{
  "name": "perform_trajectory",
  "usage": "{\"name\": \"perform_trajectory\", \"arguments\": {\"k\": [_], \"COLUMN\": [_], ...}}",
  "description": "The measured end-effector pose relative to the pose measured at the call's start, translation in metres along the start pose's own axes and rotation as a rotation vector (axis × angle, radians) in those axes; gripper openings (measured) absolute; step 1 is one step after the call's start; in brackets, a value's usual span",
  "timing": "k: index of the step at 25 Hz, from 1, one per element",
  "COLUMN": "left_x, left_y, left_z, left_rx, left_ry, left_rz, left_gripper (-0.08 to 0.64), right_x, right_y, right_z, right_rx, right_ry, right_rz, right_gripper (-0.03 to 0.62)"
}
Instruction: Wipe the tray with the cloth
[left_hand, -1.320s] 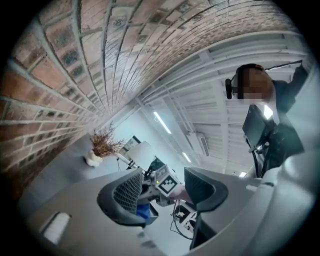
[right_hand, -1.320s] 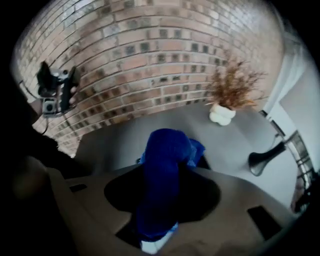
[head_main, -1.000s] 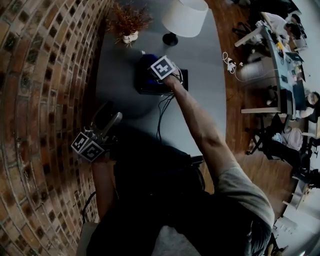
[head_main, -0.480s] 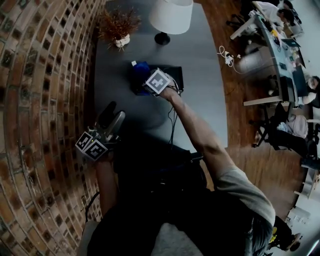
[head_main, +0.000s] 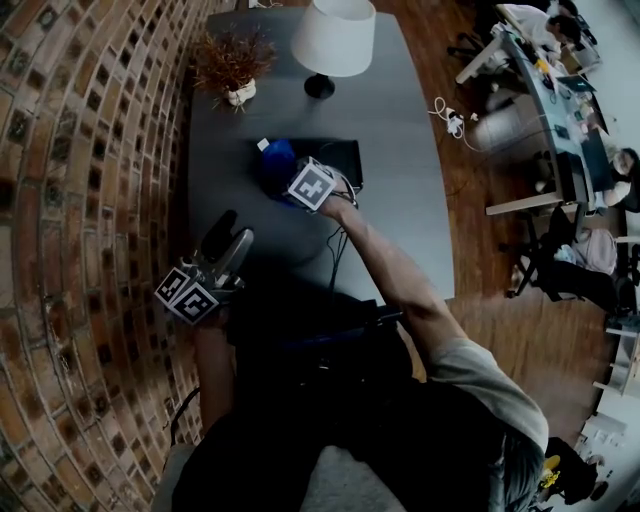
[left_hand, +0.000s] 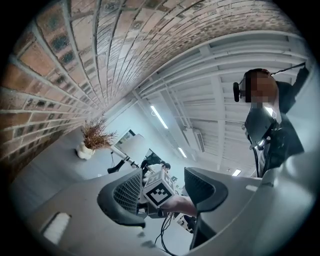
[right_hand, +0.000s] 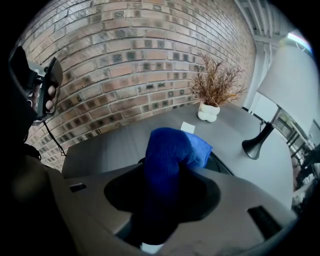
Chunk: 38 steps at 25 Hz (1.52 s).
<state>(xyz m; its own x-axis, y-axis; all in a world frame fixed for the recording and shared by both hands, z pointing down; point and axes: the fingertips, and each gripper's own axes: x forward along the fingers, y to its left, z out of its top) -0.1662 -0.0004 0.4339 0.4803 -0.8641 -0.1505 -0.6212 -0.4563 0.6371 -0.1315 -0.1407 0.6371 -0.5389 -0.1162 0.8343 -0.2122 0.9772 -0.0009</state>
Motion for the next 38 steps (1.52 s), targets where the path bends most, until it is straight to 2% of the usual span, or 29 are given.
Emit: {"name": "perform_trajectory", "arguments": {"k": [4,7,8,10,13,15,17,20,22,26,28,29,31,33,34,36,38], "left_x": [0.003,0.003,0.003,0.001,-0.007,-0.012,-0.017,-0.021,-0.02,-0.016,-0.011,-0.009,-0.007,-0.006,-0.005,-0.005,-0.004], "left_y": [0.002,0.001,-0.001,-0.001,0.007,0.011,0.014,0.018,0.022,0.024,0.021,0.02,0.019,0.02,0.02,0.019,0.015], "left_z": [-0.001,0.0,0.001,0.003,0.004,0.003,0.004,0.007,0.007,-0.001,-0.003,-0.003,-0.005,-0.007,-0.008,-0.007,-0.006], "left_rx": [-0.005,-0.002,0.003,0.011,0.002,-0.005,-0.008,-0.006,-0.011,-0.026,-0.025,-0.025,-0.024,-0.024,-0.026,-0.028,-0.023], "left_ry": [0.004,0.008,0.01,0.008,-0.011,-0.022,-0.03,-0.038,-0.04,-0.016,-0.005,0.001,0.01,0.015,0.015,0.01,0.006], "left_rz": [-0.002,-0.003,-0.005,-0.001,0.025,0.042,0.056,0.063,0.066,0.062,0.05,0.046,0.042,0.043,0.043,0.04,0.04], "left_gripper": [0.255,0.255,0.255,0.255,0.255,0.255,0.255,0.255,0.255,0.255,0.255,0.255,0.255,0.255,0.255,0.255,0.255], "right_x": [-0.002,-0.005,-0.01,-0.023,-0.038,-0.026,-0.004,0.004,0.0,-0.016,-0.031,-0.039,-0.053,-0.065,-0.068,-0.058,-0.036], "right_y": [0.002,0.009,0.001,-0.04,-0.115,-0.13,-0.119,-0.1,-0.068,0.006,0.016,0.003,-0.05,-0.11,-0.132,-0.154,-0.149], "right_z": [-0.005,-0.018,-0.02,-0.01,0.023,0.03,0.018,0.003,0.002,-0.027,-0.047,-0.053,-0.051,-0.032,-0.023,-0.015,-0.025], "right_rx": [-0.008,-0.06,-0.066,-0.014,0.074,0.09,0.074,0.05,0.016,-0.164,-0.221,-0.215,-0.138,-0.031,0.018,0.081,0.092], "right_ry": [0.017,0.103,0.124,0.115,0.003,-0.021,0.003,0.008,0.011,0.118,0.185,0.202,0.167,0.058,-0.001,-0.062,-0.032], "right_rz": [0.007,0.102,0.108,0.017,-0.177,-0.198,-0.164,-0.155,-0.062,0.135,0.169,0.132,-0.035,-0.206,-0.257,-0.286,-0.245], "right_gripper": [0.181,0.181,0.181,0.181,0.181,0.181,0.181,0.181,0.181,0.181,0.181,0.181,0.182,0.183,0.183,0.183,0.183]}}
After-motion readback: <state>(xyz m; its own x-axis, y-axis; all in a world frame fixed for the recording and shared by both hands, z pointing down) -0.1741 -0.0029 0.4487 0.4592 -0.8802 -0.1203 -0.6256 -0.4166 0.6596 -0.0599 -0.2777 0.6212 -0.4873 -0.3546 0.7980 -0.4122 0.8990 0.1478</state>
